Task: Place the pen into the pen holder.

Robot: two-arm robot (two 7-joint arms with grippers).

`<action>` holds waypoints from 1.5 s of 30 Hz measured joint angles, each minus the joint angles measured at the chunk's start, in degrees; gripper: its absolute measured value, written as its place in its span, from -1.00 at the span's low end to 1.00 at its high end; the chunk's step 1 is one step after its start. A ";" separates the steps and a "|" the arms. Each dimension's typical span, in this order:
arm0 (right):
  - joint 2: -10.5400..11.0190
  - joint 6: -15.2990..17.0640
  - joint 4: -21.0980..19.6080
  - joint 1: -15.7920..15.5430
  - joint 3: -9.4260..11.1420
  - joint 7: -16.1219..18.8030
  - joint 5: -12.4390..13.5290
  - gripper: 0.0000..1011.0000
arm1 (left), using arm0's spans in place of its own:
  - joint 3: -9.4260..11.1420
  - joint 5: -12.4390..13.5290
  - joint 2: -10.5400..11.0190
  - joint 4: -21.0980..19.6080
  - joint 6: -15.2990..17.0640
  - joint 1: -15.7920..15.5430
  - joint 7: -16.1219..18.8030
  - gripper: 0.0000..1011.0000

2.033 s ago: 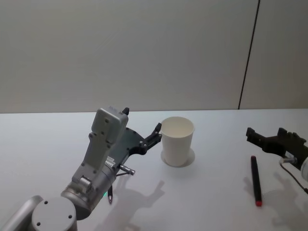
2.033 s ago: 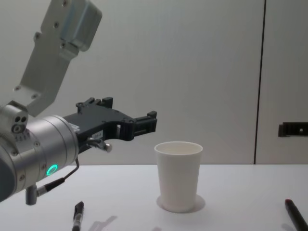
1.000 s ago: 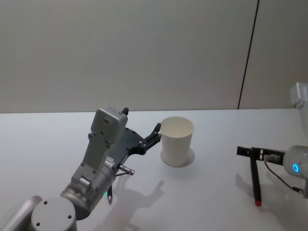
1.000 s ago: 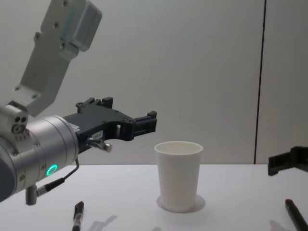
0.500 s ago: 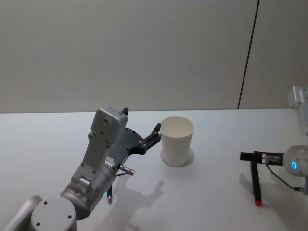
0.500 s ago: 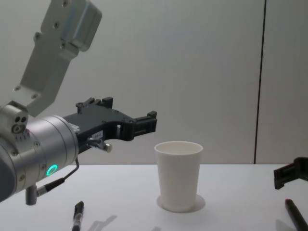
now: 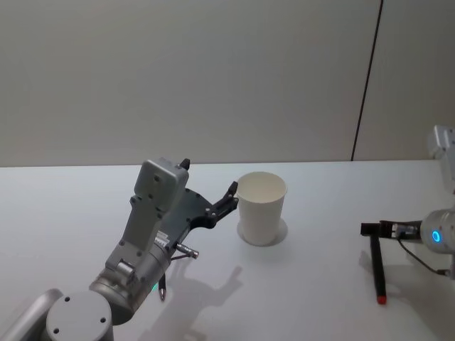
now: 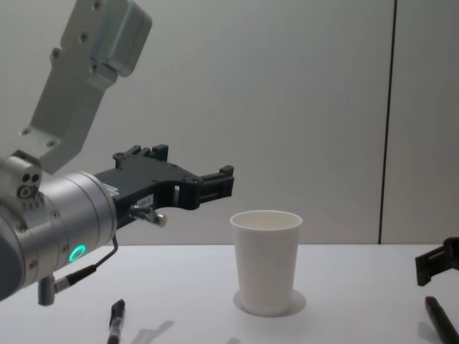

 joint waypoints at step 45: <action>-2.69 2.46 15.64 9.68 -1.98 9.09 -10.95 0.98 | 0.00 0.00 0.00 0.00 0.00 0.00 0.00 0.99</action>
